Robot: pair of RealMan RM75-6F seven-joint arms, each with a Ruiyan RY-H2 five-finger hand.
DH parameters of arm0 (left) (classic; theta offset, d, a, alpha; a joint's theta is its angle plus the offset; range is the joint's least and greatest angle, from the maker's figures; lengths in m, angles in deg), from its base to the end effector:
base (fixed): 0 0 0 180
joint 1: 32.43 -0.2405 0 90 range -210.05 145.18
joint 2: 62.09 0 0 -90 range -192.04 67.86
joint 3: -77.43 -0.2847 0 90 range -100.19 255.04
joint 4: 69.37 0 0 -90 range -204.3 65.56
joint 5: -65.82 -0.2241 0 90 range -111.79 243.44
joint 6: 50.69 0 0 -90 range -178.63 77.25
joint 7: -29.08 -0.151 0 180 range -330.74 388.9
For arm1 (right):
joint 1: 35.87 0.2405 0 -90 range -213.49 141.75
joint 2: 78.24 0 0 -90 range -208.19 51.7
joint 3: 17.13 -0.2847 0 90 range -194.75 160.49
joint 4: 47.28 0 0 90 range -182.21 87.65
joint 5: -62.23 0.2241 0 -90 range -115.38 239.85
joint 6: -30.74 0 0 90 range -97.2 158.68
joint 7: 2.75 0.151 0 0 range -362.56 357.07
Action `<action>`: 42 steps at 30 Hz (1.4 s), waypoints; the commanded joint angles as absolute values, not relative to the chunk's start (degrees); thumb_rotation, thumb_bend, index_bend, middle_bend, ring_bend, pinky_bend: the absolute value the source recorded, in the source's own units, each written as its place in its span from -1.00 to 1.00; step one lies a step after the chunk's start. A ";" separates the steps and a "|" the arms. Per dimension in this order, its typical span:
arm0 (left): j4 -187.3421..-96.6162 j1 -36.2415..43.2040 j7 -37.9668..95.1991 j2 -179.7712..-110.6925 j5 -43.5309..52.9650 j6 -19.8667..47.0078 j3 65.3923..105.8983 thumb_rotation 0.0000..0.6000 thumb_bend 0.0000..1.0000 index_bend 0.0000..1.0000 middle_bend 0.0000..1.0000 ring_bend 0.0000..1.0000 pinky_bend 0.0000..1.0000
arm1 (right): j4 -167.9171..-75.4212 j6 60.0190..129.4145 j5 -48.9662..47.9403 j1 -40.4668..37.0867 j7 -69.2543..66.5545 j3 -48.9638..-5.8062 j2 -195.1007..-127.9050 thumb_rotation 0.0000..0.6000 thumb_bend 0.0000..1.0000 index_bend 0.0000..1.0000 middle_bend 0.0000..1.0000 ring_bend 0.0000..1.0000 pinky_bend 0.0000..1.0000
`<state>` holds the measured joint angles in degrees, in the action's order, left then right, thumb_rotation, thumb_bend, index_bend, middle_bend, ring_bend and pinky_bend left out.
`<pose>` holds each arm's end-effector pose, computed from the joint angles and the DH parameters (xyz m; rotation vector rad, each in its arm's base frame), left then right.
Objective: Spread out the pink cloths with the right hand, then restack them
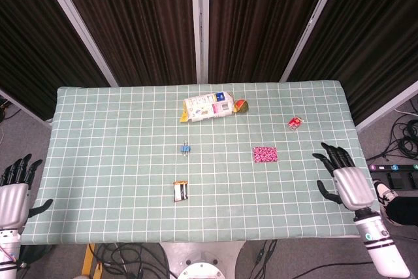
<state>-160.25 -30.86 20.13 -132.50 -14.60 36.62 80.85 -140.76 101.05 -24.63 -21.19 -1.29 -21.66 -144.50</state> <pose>-0.3585 0.1722 0.1338 -1.2728 -0.8974 -0.7785 -0.3052 -0.2487 0.1109 1.6179 -1.0143 0.9476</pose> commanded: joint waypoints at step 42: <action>-160.99 -30.73 18.61 -131.80 -13.16 35.18 80.98 1.00 -0.97 -0.62 -0.71 -0.86 -0.75 | -105.58 69.40 -1.71 2.95 -9.73 -26.39 -174.63 -0.13 0.10 -0.44 -1.00 -1.00 -1.00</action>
<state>-160.99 -30.73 18.61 -131.80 -13.17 35.18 80.98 -105.54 69.38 -1.59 3.00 -9.71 -26.54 -174.67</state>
